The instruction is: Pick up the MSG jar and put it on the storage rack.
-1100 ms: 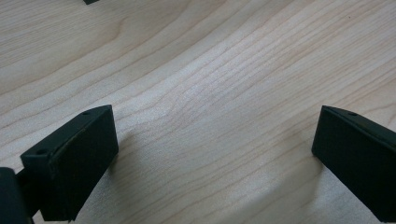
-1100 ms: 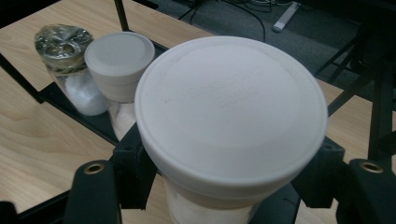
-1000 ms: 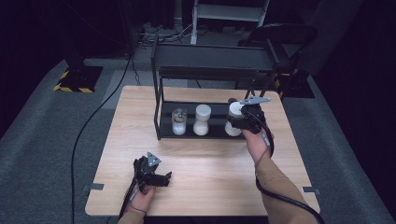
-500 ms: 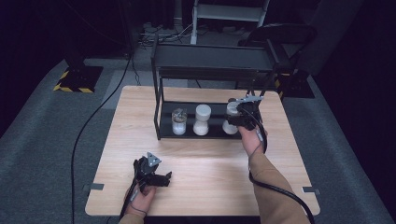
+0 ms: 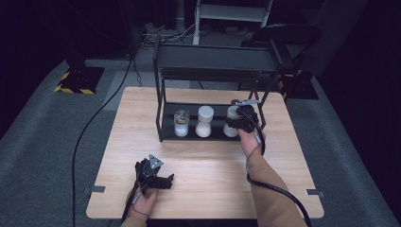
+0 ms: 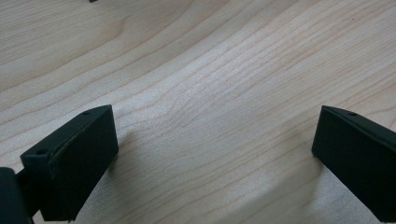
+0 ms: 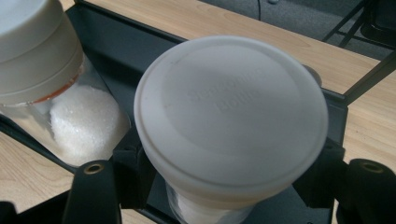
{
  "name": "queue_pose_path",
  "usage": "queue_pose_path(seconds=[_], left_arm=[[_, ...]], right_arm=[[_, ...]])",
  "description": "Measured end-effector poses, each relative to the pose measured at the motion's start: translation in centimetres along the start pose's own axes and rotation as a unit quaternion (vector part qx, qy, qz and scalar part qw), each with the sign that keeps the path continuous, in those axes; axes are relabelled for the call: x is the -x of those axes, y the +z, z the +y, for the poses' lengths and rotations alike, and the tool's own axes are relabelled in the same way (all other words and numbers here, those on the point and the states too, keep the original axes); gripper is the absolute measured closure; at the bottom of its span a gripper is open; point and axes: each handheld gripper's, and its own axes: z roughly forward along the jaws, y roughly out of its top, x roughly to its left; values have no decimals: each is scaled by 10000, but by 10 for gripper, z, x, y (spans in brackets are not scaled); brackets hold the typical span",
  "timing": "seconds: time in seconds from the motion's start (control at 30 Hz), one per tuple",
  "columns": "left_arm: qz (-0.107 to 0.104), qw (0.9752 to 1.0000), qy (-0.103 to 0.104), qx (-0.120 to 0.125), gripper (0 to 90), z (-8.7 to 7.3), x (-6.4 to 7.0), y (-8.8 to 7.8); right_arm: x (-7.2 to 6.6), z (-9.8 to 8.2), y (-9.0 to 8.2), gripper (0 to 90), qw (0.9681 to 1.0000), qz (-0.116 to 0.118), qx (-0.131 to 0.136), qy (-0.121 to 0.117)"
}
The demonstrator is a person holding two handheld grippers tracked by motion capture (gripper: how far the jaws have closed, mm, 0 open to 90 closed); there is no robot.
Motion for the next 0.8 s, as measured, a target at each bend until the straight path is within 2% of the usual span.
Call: queue_pose_path(seconds=[0.23,0.37,0.57,0.8], left_arm=[[16,10000,-34,5,0,0,1,0],[27,10000,-45,-2,0,0,2,0],[33,10000,-45,2,0,0,2,0],[35,10000,-49,2,0,0,2,1]], right_arm=[[6,-5,0,328,9999,78,58,102],[9,-6,-6,210,9997,103,204,120],[5,-1,-22,89,9994,79,328,-1],[-5,-6,-48,47,9986,-27,516,-129]])
